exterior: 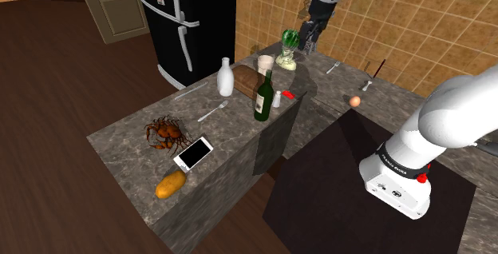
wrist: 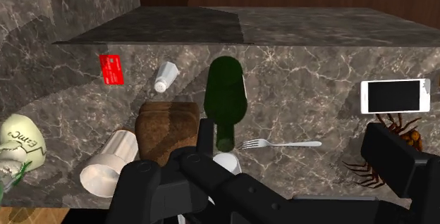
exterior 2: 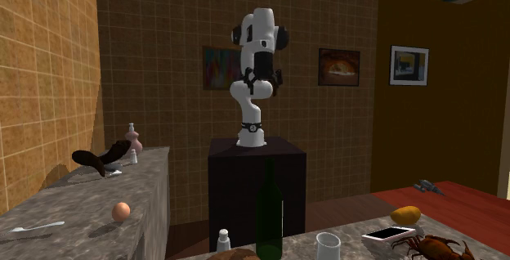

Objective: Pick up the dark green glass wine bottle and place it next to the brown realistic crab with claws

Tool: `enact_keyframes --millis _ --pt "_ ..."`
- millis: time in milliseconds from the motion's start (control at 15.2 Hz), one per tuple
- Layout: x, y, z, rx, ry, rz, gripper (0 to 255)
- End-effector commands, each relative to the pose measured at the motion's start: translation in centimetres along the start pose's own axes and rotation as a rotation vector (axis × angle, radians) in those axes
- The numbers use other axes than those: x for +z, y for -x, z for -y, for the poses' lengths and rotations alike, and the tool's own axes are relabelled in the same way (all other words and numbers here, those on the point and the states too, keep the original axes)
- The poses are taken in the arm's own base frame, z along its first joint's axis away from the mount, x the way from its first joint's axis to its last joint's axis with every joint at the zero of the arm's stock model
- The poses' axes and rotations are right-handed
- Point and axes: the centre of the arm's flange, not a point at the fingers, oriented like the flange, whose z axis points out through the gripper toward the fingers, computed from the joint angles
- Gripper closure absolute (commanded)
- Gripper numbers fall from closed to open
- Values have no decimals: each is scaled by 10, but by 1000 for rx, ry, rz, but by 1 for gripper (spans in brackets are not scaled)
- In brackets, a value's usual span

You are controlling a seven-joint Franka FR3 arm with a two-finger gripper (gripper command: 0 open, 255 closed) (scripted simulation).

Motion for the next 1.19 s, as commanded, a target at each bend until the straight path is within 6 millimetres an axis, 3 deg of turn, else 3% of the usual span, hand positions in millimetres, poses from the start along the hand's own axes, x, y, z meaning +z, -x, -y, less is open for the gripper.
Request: enact_keyframes --millis 0,1122 --pt "22 -12 -4 -2 -1 -5 0" --pt "208 -132 -26 -17 -13 -36 0"
